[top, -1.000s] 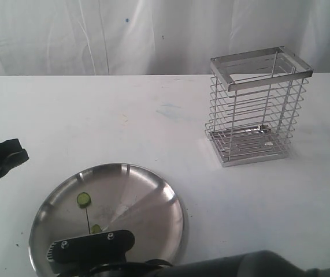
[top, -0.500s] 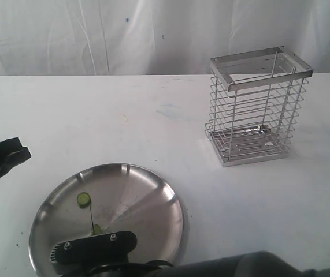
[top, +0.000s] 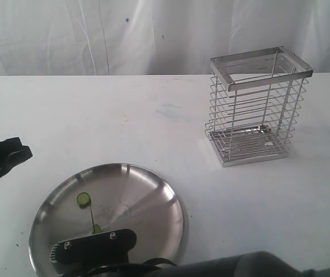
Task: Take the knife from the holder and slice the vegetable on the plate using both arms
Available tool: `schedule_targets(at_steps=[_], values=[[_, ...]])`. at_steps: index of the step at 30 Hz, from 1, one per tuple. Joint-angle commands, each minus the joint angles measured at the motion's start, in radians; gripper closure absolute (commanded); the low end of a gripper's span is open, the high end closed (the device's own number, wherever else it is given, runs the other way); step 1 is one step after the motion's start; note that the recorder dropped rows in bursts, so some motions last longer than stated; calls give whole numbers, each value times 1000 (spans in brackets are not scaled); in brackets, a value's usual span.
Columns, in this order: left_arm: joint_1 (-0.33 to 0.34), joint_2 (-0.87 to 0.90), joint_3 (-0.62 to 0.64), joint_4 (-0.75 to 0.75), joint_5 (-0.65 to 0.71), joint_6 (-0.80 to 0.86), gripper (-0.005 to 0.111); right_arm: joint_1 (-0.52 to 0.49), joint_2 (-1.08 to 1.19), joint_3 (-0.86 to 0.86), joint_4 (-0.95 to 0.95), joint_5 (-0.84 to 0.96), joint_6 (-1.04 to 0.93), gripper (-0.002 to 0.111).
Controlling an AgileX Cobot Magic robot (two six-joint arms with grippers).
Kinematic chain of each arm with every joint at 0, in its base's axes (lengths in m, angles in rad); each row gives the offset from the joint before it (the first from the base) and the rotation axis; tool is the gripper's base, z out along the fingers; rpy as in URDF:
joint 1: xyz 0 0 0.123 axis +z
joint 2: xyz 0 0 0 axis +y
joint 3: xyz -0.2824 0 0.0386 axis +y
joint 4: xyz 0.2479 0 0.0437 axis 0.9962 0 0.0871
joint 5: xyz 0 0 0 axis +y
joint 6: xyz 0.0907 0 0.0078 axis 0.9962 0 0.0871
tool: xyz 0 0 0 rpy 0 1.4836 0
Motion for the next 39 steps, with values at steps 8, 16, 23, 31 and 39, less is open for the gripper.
schedule_targets(at_steps=[8, 16, 23, 31, 39], values=[[3, -8, 1, 16, -2, -4, 107, 6, 30, -9, -18, -60, -26, 108], [3, -8, 1, 20, -2, -4, 107, 6, 30, -9, -22, -29, -24, 108], [3, -8, 1, 22, -2, -4, 107, 6, 18, -22, -142, -12, 43, 108], [3, -8, 1, 26, -4, -4, 107, 11, 19, -50, -123, 1, 47, 108], [3, -8, 1, 22, -4, -4, 107, 15, 28, -47, -52, 86, 47, 108]])
